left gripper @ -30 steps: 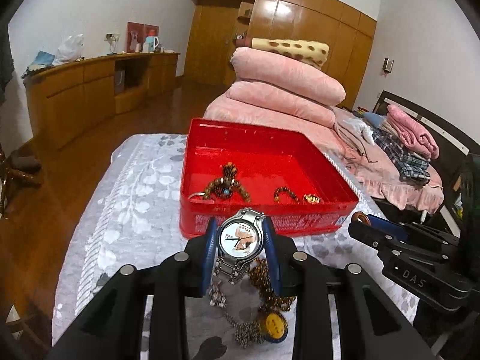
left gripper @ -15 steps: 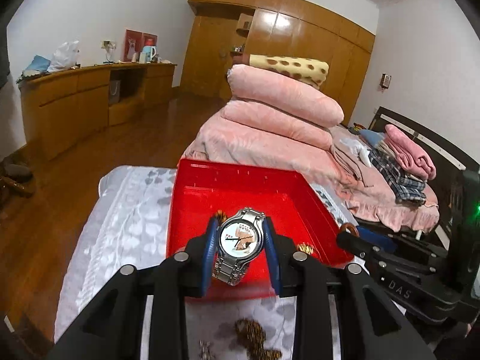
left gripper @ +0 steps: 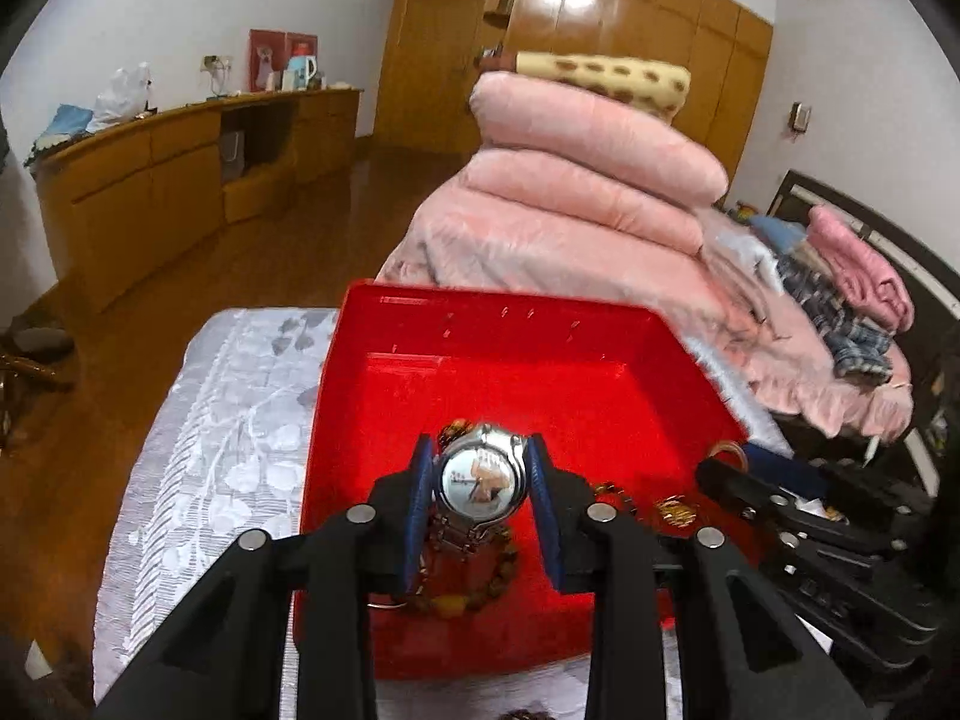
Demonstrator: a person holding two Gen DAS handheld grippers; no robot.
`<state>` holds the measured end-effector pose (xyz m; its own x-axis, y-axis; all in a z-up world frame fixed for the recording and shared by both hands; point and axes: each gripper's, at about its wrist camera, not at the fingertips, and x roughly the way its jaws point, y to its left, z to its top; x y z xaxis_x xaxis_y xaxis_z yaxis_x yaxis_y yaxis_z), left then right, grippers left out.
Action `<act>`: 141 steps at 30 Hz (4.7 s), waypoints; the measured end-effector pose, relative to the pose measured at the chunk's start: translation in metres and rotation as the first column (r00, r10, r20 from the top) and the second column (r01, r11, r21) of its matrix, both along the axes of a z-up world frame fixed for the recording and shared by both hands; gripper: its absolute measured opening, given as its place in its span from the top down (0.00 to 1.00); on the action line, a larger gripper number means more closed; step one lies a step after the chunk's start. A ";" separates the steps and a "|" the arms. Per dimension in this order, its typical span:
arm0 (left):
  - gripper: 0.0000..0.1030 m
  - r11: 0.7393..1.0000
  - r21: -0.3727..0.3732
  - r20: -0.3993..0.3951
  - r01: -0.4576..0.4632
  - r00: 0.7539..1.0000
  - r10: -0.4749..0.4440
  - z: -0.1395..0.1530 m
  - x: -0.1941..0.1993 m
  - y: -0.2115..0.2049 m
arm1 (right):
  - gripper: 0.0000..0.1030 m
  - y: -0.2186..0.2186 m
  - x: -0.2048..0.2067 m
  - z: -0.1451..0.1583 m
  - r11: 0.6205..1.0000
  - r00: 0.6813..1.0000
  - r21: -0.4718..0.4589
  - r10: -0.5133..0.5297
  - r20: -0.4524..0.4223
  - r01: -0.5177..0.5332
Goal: Organize jewelry
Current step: 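Carry the silver watch and wooden ring over the red tin with both tools, then open both tools over the tin and pull them back, then close the right tool on the amber bead strand, then close the left tool on the silver chain while the right tool lifts the amber strand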
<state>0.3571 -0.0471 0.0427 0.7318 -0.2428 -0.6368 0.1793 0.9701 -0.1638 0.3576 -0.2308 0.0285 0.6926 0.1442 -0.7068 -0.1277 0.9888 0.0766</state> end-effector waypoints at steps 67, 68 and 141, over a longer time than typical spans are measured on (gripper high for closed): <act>0.06 0.982 0.091 -0.096 -0.167 0.980 0.175 -0.055 -0.159 0.101 | 0.43 0.075 -0.116 -0.052 0.986 0.981 0.057 0.160 -0.106 -0.154; 0.06 0.982 0.090 -0.099 -0.167 0.980 0.175 -0.055 -0.158 0.101 | 0.46 0.076 -0.114 -0.054 0.987 0.981 0.055 0.158 -0.113 -0.153; 0.87 0.999 0.022 -0.047 0.045 0.998 -0.044 -0.029 -0.158 0.022 | 0.79 0.011 -0.148 -0.020 0.994 0.995 0.079 0.085 -0.044 -0.082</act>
<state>0.1989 -0.0248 0.0134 0.6904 -0.2591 -0.6754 0.2150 0.9650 -0.1504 0.2094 -0.2197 0.0084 0.6422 0.2551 -0.7228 -0.2039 0.9659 0.1597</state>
